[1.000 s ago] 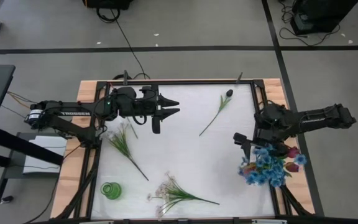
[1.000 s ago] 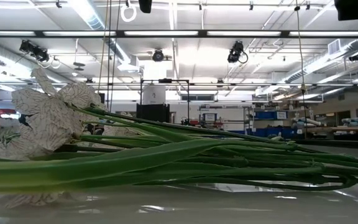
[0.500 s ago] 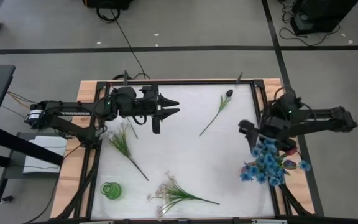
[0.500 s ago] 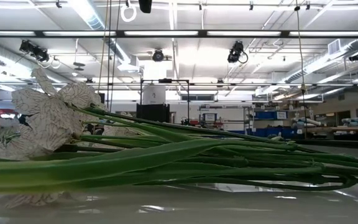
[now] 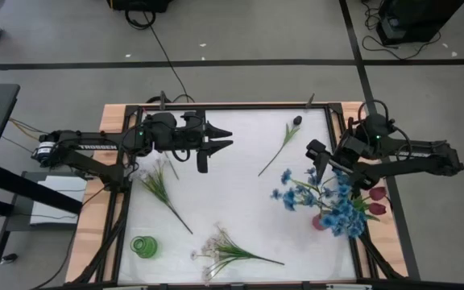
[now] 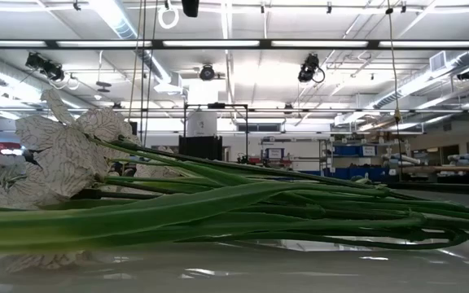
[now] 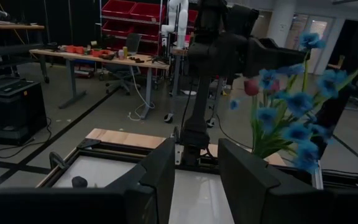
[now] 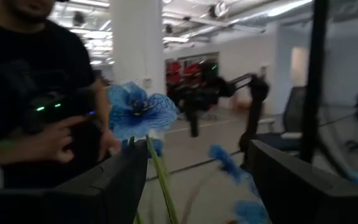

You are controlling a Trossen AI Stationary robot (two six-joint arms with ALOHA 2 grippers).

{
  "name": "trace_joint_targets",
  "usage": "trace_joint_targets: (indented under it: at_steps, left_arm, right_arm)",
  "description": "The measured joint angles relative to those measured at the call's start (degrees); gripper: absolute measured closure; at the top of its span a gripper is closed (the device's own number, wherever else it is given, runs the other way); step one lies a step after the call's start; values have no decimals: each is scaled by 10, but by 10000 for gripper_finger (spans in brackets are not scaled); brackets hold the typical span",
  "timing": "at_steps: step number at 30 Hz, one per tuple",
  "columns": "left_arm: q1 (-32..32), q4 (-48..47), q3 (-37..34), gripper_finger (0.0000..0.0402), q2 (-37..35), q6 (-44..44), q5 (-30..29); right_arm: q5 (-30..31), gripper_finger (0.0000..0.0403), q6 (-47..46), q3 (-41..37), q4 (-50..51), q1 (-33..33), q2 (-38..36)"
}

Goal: Sort flowers into vase by color
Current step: Put the blue flowers into the red flower vase

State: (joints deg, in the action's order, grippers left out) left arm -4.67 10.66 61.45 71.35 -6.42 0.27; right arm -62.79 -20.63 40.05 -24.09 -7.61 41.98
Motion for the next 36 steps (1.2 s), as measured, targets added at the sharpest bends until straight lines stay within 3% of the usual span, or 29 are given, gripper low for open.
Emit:
trace_joint_targets:
  at_steps: [11,16,20,24,26,30,36]
  left_arm:
    - [0,0,0,276,0,0,0]
    - [0,0,0,276,0,0,0]
    - [0,0,0,276,0,0,0]
    - [0,0,0,276,0,0,0]
    - [0,0,0,276,0,0,0]
    - [0,0,0,276,0,0,0]
    - [0,0,0,276,0,0,0]
  right_arm:
    - [-132,153,-57,0,49,-2,-2]
    - [-138,185,-16,0,43,-5,-6]
    - [-52,209,37,0,23,-25,-9]
    - [147,222,89,0,45,-44,-4]
    - [205,222,103,0,78,-51,11]
    - [243,212,90,0,169,-56,65]
    - [275,174,0,0,297,-64,147]
